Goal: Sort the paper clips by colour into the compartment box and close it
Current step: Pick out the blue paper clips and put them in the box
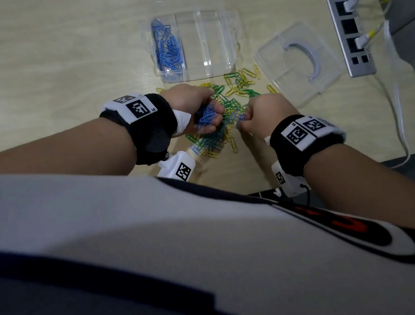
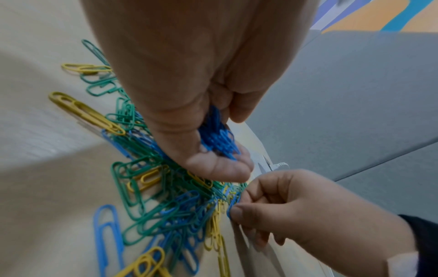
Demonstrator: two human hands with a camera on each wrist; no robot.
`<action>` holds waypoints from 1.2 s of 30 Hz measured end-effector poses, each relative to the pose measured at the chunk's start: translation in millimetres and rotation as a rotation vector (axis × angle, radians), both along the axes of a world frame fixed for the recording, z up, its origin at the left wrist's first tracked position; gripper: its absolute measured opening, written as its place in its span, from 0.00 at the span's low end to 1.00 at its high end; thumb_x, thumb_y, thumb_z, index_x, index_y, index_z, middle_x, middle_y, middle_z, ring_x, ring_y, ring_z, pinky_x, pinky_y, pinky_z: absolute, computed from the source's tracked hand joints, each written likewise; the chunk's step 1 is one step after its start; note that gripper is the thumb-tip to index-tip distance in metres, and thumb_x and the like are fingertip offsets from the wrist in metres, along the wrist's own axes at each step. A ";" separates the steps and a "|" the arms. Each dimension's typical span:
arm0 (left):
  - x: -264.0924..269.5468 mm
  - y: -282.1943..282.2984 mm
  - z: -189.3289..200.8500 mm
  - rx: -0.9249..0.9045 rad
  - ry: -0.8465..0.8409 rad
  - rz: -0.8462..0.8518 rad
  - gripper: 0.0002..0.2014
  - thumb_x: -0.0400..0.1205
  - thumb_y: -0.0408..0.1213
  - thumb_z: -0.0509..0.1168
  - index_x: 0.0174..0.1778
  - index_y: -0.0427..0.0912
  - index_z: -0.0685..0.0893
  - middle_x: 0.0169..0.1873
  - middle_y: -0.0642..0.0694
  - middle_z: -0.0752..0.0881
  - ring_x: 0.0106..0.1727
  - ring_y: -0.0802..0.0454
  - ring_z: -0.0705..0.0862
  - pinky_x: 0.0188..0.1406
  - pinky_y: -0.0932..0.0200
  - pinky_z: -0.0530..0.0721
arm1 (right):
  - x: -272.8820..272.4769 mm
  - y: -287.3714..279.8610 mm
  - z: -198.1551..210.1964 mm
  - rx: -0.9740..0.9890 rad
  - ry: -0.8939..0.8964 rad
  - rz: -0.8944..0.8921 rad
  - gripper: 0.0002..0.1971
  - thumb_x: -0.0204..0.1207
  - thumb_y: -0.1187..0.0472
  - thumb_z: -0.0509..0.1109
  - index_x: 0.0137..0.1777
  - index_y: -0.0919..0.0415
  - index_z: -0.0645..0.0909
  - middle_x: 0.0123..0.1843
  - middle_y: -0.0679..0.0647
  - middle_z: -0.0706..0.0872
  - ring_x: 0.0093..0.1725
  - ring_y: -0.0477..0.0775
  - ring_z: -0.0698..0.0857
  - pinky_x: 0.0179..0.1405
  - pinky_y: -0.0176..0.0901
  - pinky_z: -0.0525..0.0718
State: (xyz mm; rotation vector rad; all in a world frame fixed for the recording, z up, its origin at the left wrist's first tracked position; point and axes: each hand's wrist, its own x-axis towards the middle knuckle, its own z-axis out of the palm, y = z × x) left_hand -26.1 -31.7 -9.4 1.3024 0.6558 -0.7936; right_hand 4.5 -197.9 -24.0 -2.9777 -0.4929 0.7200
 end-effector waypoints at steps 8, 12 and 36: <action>-1.2 4.5 0.0 0.019 0.003 0.014 0.23 0.89 0.46 0.48 0.36 0.37 0.79 0.23 0.43 0.79 0.25 0.52 0.77 0.24 0.68 0.80 | 6.4 -3.2 2.2 0.084 -0.003 -0.074 0.05 0.74 0.53 0.70 0.43 0.53 0.80 0.47 0.55 0.87 0.49 0.58 0.83 0.47 0.46 0.82; -1.7 2.3 1.5 0.009 -0.004 0.026 0.22 0.89 0.44 0.47 0.36 0.36 0.77 0.27 0.40 0.77 0.26 0.50 0.75 0.22 0.68 0.77 | 3.5 1.3 -0.2 0.071 -0.035 -0.046 0.13 0.76 0.48 0.70 0.49 0.58 0.82 0.49 0.57 0.85 0.53 0.60 0.82 0.46 0.45 0.78; 0.9 5.0 0.6 0.015 0.009 0.004 0.23 0.89 0.47 0.48 0.37 0.38 0.79 0.26 0.42 0.81 0.27 0.52 0.79 0.26 0.67 0.83 | 6.1 1.3 -0.6 -0.048 -0.011 0.002 0.12 0.74 0.50 0.69 0.45 0.59 0.83 0.44 0.58 0.85 0.47 0.61 0.83 0.46 0.48 0.84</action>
